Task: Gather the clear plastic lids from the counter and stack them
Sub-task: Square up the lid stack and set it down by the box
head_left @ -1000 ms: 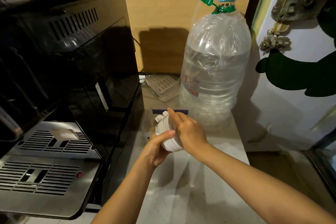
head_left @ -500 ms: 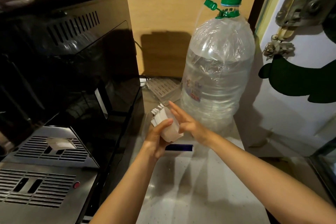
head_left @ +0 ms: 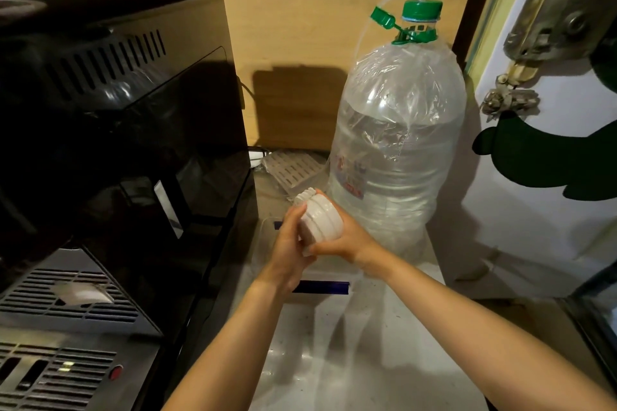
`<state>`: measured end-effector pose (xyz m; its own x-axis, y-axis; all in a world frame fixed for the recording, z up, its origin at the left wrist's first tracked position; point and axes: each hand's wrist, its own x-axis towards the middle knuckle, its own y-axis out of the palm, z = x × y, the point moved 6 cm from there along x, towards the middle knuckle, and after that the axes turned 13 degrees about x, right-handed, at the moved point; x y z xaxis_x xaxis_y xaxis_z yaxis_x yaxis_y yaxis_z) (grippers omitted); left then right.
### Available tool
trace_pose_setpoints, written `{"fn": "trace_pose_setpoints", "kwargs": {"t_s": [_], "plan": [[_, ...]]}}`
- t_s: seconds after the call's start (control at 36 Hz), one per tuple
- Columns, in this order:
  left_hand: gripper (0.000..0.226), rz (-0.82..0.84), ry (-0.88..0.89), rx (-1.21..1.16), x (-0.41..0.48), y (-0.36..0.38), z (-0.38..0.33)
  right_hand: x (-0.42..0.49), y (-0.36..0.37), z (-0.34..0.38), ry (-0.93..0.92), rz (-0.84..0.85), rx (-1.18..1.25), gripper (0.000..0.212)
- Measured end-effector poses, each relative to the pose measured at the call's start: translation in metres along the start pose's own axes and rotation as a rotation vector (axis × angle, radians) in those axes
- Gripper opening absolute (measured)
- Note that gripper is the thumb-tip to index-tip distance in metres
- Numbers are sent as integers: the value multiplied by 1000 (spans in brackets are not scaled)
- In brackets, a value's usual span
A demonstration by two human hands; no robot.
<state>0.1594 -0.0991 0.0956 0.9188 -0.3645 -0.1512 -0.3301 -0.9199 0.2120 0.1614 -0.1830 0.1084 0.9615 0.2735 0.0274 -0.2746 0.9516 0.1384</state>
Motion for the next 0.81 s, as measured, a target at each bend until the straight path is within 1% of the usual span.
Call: {"fn": "trace_pose_setpoints", "kwargs": {"t_s": [0.03, 0.08, 0.14, 0.19, 0.25, 0.31, 0.36, 0.44, 0.47, 0.58, 0.67, 0.69, 0.75, 0.81], "plan": [[53, 12, 3, 9, 2, -2, 0, 1, -2, 1, -10, -6, 31, 95], [46, 16, 9, 21, 4, -4, -1, 4, -7, 0, -9, -21, 106, 82], [39, 17, 7, 62, 5, -6, -1, 6, -10, -6, 29, -17, 290, 70], [32, 21, 10, 134, 7, -8, 1, 9, -12, -12, 96, -8, 448, 68], [36, 21, 9, 171, 10, -11, 4, 9, -12, -15, 155, 9, 562, 69], [45, -14, -15, 164, 13, -19, 10, 11, -12, -20, 219, 19, 660, 64], [48, -45, -33, 156, 16, -26, 15, 13, -13, -27, 276, 17, 710, 64], [50, -104, -64, 131, 19, -32, 19, 18, -15, -34, 306, 52, 742, 76], [50, -134, -72, 123, 20, -34, 19, 20, -16, -36, 310, 55, 749, 76], [46, -223, -116, 110, 26, -44, 24, 25, -25, -40, 312, -38, 678, 46], [45, -274, -144, 130, 33, -52, 29, 31, -37, -51, 352, -178, 596, 30], [46, -294, -155, 142, 36, -55, 31, 33, -40, -55, 367, -221, 572, 28], [46, -334, -177, 197, 41, -61, 34, 36, -44, -59, 400, -280, 509, 31], [45, -357, -207, 256, 47, -67, 41, 37, -47, -64, 435, -316, 413, 30]]}}
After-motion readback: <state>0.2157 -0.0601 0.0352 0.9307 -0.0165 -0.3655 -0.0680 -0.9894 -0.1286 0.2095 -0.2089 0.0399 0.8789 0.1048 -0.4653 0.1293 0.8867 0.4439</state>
